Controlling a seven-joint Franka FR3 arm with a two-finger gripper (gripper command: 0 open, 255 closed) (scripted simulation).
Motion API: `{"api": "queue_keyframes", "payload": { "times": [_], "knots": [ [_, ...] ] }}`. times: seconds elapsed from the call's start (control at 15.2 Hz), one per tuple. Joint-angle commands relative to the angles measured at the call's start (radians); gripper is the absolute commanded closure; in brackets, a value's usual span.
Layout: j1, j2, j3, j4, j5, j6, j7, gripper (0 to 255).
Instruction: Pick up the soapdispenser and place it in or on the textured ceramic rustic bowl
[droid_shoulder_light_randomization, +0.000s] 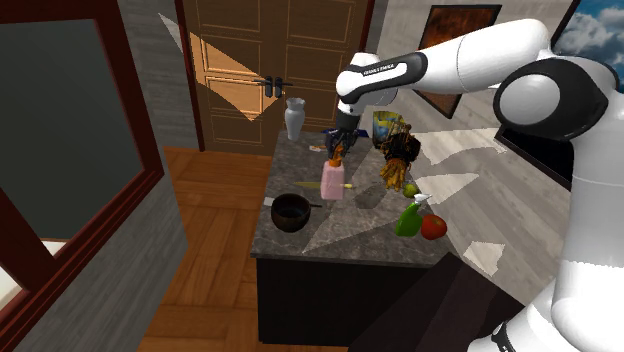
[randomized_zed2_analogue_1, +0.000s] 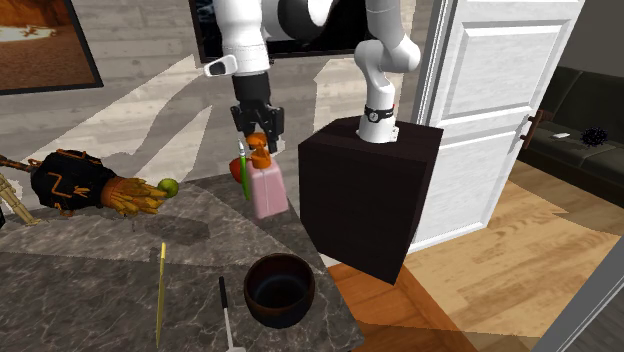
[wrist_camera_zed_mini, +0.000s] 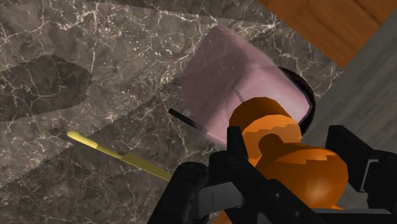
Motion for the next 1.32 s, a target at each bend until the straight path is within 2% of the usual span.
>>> {"api": "queue_keyframes", "payload": {
  "times": [0.0,0.4,0.46,0.53,1.25],
  "knots": [
    [0.018,0.040,0.007,0.092,-0.006,-0.048,0.036,255],
    [0.075,0.209,0.025,0.449,-0.022,-0.225,0.142,255],
    [0.083,0.251,0.028,0.533,-0.025,-0.265,0.159,255],
    [0.096,0.334,0.033,0.696,-0.029,-0.342,0.188,255],
    [0.100,0.322,0.032,0.527,-0.024,-0.187,0.169,255]
  ]
}}
